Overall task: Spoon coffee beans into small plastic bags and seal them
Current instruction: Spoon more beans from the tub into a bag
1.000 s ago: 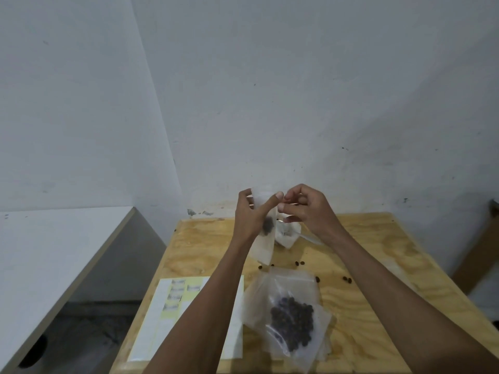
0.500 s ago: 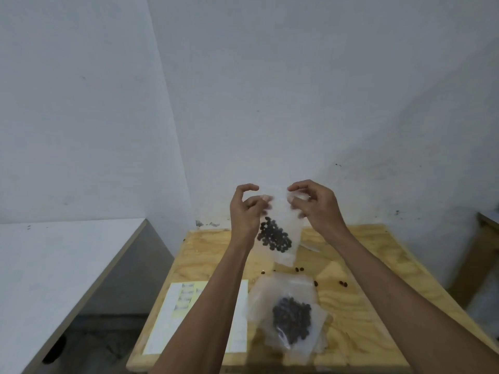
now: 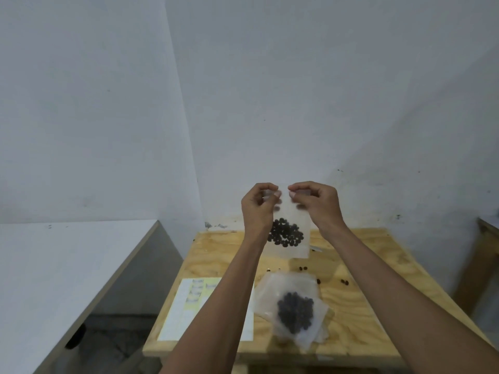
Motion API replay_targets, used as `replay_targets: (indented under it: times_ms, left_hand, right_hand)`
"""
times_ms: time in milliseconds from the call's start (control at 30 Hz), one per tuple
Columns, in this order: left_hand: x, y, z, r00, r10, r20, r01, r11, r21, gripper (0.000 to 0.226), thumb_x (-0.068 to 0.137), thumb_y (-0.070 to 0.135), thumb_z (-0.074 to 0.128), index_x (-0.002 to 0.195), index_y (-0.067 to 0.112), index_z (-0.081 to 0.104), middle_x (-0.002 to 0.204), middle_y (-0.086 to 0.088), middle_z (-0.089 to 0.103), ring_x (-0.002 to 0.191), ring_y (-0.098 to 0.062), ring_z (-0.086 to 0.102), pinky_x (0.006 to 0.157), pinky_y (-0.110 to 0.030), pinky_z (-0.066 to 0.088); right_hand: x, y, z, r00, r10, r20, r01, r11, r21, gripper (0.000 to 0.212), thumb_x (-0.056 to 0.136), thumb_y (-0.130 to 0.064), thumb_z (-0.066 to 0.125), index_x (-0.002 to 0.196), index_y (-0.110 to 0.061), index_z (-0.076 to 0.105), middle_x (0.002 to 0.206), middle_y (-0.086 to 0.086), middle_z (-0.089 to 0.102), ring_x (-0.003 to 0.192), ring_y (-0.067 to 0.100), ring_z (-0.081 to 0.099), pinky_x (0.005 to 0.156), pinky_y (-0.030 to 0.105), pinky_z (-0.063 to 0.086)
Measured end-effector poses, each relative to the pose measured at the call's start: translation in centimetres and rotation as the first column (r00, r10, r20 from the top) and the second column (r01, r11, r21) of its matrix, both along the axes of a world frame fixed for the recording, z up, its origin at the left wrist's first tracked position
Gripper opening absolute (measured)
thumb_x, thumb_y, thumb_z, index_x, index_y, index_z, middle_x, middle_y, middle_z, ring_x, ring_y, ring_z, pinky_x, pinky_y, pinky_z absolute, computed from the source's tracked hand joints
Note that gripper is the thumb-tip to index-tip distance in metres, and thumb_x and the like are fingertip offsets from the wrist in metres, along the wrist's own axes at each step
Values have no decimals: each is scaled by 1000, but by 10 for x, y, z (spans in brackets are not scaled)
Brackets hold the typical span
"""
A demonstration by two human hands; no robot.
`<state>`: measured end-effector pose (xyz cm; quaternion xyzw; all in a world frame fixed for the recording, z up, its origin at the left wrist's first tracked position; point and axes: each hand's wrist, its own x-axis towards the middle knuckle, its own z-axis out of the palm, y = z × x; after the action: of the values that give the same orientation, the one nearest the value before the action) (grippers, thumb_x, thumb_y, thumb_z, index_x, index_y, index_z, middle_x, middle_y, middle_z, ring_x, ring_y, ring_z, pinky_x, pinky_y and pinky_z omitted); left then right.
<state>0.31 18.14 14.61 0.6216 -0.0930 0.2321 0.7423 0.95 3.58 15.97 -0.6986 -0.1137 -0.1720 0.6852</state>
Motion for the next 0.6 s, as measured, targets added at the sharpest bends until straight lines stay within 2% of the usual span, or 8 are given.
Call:
replay_targets:
  times_ms: [133,200,300,467,600]
  left_hand:
    - [-2,-2,-1,998,-44,-50,42,998,-39,13,86,0,75,94,9,70,81,-9,71,81,-27,70,67,-30,56]
    - [-3,-2,-4,997,-32,-67,28,998,-57,15,82,-3,78,89,8,70,76,-6,71,76,-24,69,69,-29,55]
    - [-6,-2,-9,995,-42,-89,37,998,-59,15,79,-5,80,84,4,70,75,-12,69,70,-24,68,68,-26,54]
    - [-5,6,-12,989,-88,-118,87,996,-17,10,82,-1,79,86,5,72,88,-22,73,77,-25,72,71,-29,57]
    - [-3,13,-16,982,-140,-128,140,990,-10,9,89,-2,71,90,6,75,88,-13,76,83,-22,74,74,-31,59]
  right_hand:
    - [-2,0,-1,1000,-6,-25,6,1000,4,15,84,-5,78,87,-19,81,83,0,78,82,14,73,72,27,57]
    - [-3,-1,-4,999,-15,-48,16,1000,11,18,83,-2,79,83,-19,81,81,1,79,81,14,73,74,28,59]
    - [-3,-6,-9,997,-23,-79,23,1000,7,20,79,3,81,78,-17,81,79,4,79,79,18,74,76,31,62]
    - [-4,-18,-11,989,65,-135,-58,997,55,16,80,6,80,88,-8,81,85,10,80,82,23,78,76,29,64]
    - [-2,-25,-12,966,184,-183,-172,982,75,19,87,9,70,98,-4,79,96,17,79,89,27,78,78,31,64]
